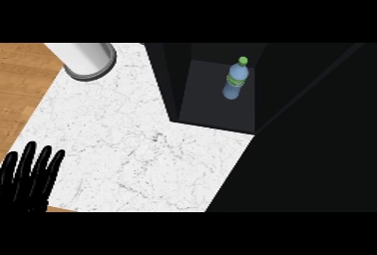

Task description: Pick up the bottled water, place it into the cabinet and close the cabinet

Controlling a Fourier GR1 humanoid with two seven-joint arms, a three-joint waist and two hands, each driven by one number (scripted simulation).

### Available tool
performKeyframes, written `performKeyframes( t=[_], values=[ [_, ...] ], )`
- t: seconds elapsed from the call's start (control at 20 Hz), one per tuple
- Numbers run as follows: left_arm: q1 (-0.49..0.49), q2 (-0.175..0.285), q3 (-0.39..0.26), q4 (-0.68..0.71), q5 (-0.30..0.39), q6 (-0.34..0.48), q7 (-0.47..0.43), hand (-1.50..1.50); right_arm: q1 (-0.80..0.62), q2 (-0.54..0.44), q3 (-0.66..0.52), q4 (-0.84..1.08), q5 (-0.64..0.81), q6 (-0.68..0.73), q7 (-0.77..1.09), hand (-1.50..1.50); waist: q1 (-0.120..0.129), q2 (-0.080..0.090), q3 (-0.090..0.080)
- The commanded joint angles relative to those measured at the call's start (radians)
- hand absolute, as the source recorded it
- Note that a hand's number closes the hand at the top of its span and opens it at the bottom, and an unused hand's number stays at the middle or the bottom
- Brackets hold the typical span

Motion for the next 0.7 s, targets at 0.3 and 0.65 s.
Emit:
performKeyframes(
  t=[0.3, 0.65],
  values=[
    [0.011, 0.010, 0.025, 0.003, 0.010, -0.018, -0.009, -1.50, 0.000, 0.145, -0.070, 0.156, -0.159, -0.217, 0.016, 1.50, -0.017, -0.002, 0.005],
    [0.031, 0.019, 0.054, 0.028, 0.022, -0.032, -0.018, -1.50, 0.031, 0.146, -0.193, 0.147, -0.145, -0.329, -0.052, 1.50, -0.054, -0.001, 0.004]
  ],
)
